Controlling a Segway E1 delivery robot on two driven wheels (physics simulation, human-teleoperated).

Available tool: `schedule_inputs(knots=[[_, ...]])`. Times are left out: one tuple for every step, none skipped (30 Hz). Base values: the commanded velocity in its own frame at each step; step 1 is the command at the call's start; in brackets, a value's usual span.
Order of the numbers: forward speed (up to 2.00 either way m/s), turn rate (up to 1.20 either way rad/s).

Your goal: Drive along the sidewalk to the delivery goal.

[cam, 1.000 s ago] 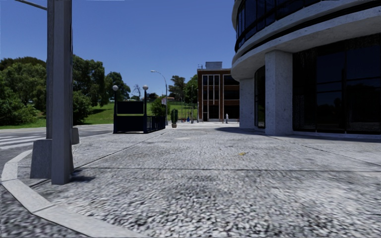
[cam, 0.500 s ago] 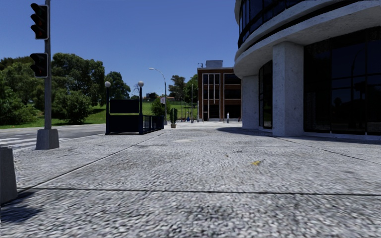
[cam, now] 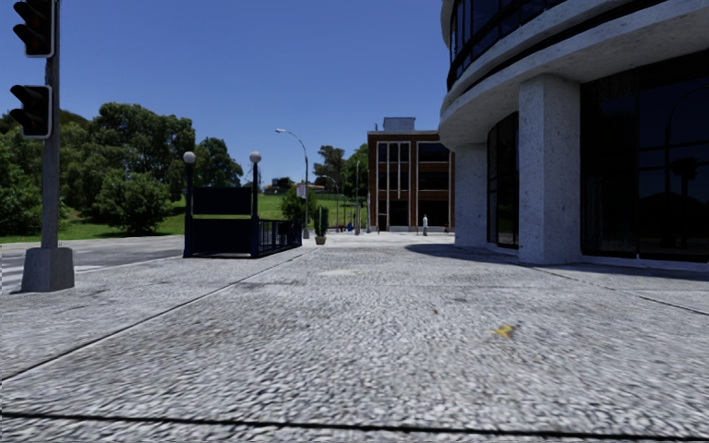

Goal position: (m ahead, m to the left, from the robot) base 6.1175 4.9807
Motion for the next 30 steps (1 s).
schedule_inputs(knots=[[1.37, 0.0], [1.38, 0.0], [1.38, 0.0], [1.38, 0.0], [1.4, 0.0], [1.48, 0.0], [1.53, 0.0], [1.53, 0.0], [1.58, 0.0], [2.0, 0.0], [2.0, 0.0], [2.0, 0.0], [2.0, 0.0], [2.0, 0.0], [2.0, 0.0], [2.0, 0.01], [2.0, 0.11], [2.0, 0.17], [2.0, 0.17], [2.0, 0.24], [2.0, 0.35], [2.0, 0.43], [2.0, 0.43], [2.0, 0.5], [2.0, 0.55], [2.0, 0.55], [2.0, 0.59], [2.0, 0.61], [2.0, 0.62], [2.0, 0.62]])
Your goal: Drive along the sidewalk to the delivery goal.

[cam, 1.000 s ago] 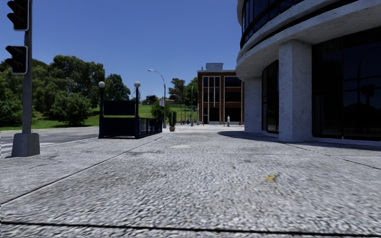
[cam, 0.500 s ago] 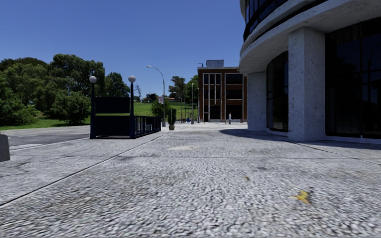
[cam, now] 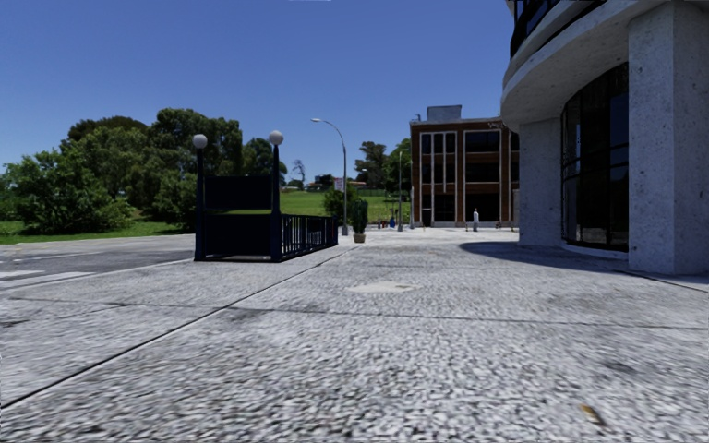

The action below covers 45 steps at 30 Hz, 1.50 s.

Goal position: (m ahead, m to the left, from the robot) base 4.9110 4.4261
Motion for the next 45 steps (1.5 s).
schedule_inputs(knots=[[2.0, 0.62], [2.0, 0.62], [2.0, 0.62], [2.0, 0.62], [2.0, 0.62], [2.0, 0.62], [2.0, 0.62], [2.0, 0.62], [2.0, 0.64], [2.0, 0.65], [2.0, 0.66], [2.0, 0.66], [2.0, 0.66], [2.0, 0.66], [2.0, 0.66], [2.0, 0.66], [2.0, 0.66], [2.0, 0.66], [2.0, 0.66], [2.0, 0.66], [2.0, 0.66], [2.0, 0.66], [2.0, 0.66], [2.0, 0.66], [2.0, 0.66], [2.0, 0.61], [2.0, 0.56], [2.0, 0.56], [2.0, 0.55], [2.0, 0.55], [2.0, 0.54], [2.0, 0.54], [2.0, 0.54], [2.0, 0.54], [2.0, 0.54], [2.0, 0.54], [2.0, 0.53], [2.0, 0.52], [2.0, 0.52], [2.0, 0.48], [2.0, 0.46], [2.0, 0.44], [2.0, 0.44], [2.0, 0.44], [2.0, 0.41]])
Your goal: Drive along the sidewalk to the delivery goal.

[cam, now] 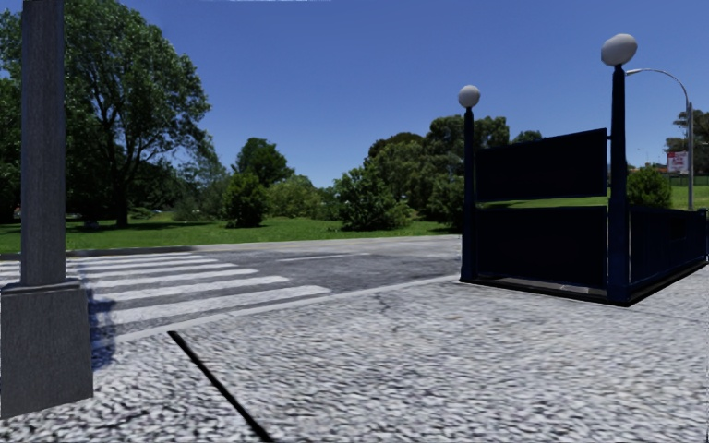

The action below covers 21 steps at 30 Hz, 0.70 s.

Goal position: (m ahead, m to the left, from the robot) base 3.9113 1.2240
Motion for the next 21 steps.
schedule_inputs(knots=[[2.0, 0.39], [2.0, 0.39], [2.0, 0.38], [2.0, 0.38], [2.0, 0.38], [2.0, 0.38], [2.0, 0.38], [2.0, 0.38], [2.0, 0.38], [2.0, 0.38], [2.0, 0.38], [2.0, 0.38], [2.0, 0.38], [2.0, 0.38], [2.0, 0.38], [2.0, 0.38], [2.0, 0.43], [2.0, 0.43], [2.0, 0.46], [2.0, 0.47], [2.0, 0.47]])
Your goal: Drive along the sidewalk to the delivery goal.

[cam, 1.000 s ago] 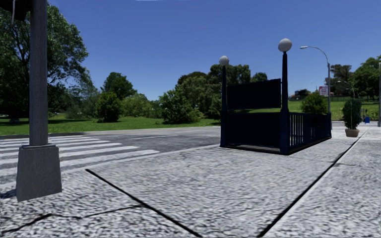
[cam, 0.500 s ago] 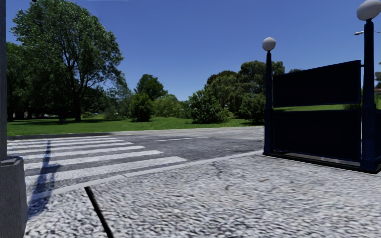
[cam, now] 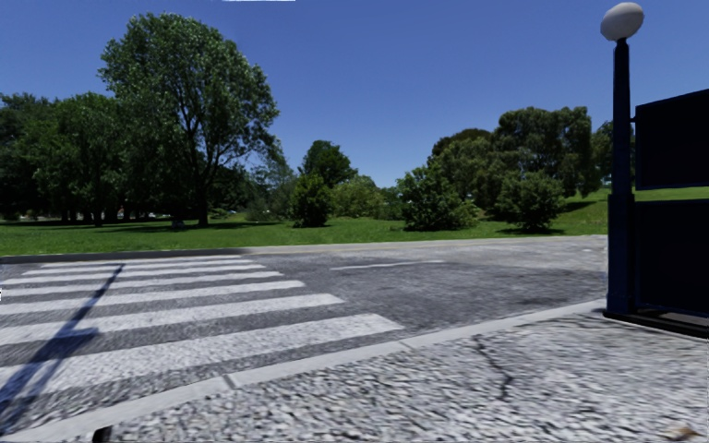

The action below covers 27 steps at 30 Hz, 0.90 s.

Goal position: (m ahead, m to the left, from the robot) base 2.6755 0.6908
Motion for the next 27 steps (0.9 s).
schedule_inputs(knots=[[1.93, 0.48], [1.81, 0.48], [1.68, 0.49], [1.68, 0.49], [1.66, 0.52], [1.65, 0.57], [1.64, 0.59], [1.64, 0.59], [1.64, 0.59], [1.64, 0.59], [1.64, 0.59], [1.64, 0.59], [1.64, 0.59], [1.64, 0.59], [1.64, 0.59], [1.64, 0.59], [1.64, 0.59], [1.64, 0.59], [1.64, 0.59], [1.64, 0.59], [1.64, 0.59], [1.64, 0.59], [1.64, 0.59], [1.64, 0.59], [1.63, 0.59], [1.62, 0.59], [1.61, 0.57]])
